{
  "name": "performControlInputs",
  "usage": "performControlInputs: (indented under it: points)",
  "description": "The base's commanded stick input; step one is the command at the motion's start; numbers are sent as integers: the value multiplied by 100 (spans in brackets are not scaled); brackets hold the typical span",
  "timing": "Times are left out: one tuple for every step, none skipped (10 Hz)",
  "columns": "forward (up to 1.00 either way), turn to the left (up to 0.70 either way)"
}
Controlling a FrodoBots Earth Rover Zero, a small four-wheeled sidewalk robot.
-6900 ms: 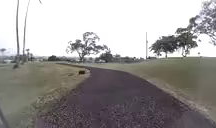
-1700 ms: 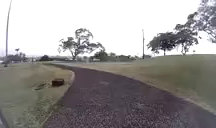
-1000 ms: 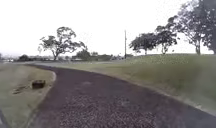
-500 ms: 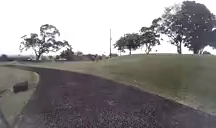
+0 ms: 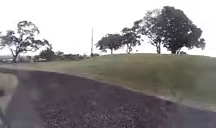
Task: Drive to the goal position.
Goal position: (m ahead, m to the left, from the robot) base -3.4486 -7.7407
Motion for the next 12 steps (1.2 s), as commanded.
performControlInputs:
  points:
    - [0,-100]
    - [0,-100]
    - [0,-100]
    - [0,-100]
    - [0,-100]
    - [0,-100]
    - [0,-100]
    - [0,-100]
    - [0,-100]
    - [0,-100]
    - [0,-100]
    - [0,-100]
